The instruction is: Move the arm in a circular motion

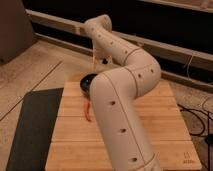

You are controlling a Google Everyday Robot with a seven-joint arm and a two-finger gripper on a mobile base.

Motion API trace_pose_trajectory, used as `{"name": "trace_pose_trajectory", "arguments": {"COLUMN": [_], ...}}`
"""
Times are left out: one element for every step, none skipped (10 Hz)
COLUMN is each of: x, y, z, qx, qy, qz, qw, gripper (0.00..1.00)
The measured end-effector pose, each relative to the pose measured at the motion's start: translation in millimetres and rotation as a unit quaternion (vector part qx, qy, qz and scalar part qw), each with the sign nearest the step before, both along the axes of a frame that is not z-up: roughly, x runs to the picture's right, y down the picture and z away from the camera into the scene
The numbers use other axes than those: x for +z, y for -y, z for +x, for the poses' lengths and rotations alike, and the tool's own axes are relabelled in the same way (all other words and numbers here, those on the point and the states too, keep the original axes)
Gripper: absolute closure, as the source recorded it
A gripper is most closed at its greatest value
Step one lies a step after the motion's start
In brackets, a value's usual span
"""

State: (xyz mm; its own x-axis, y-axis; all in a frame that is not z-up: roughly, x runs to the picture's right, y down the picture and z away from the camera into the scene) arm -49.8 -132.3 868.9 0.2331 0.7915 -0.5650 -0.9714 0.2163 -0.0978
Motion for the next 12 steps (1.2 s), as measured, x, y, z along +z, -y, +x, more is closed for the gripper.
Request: {"name": "trace_pose_trajectory", "arguments": {"x": [-3.3,-13.6,-25.0,-38.9,-48.6,-64.8,-71.1,-77.4,-81.1,-82.7,-83.1,-83.0], "y": [-7,-18,-29,-40,-49,-71,-84,-101,-113,-119,-125,-124], "z": [-19,-46,-66,-80,-86,-89,-86,-75,-64,-50,-23,9], "qx": [-0.017,-0.043,-0.062,-0.072,-0.077,-0.071,-0.063,-0.052,-0.041,-0.029,-0.009,0.015], "qy": [0.021,0.053,0.081,0.104,0.117,0.128,0.127,0.12,0.111,0.098,0.072,0.04], "qz": [-0.008,-0.021,-0.027,-0.031,-0.035,-0.043,-0.048,-0.054,-0.057,-0.059,-0.057,-0.053], "qw": [0.9996,0.9975,0.9944,0.9914,0.9896,0.9882,0.9887,0.99,0.9914,0.993,0.9957,0.9977], "gripper": [0.35,0.35,0.35,0.35,0.35,0.35,0.35,0.35,0.35,0.35,0.35,0.35]}}
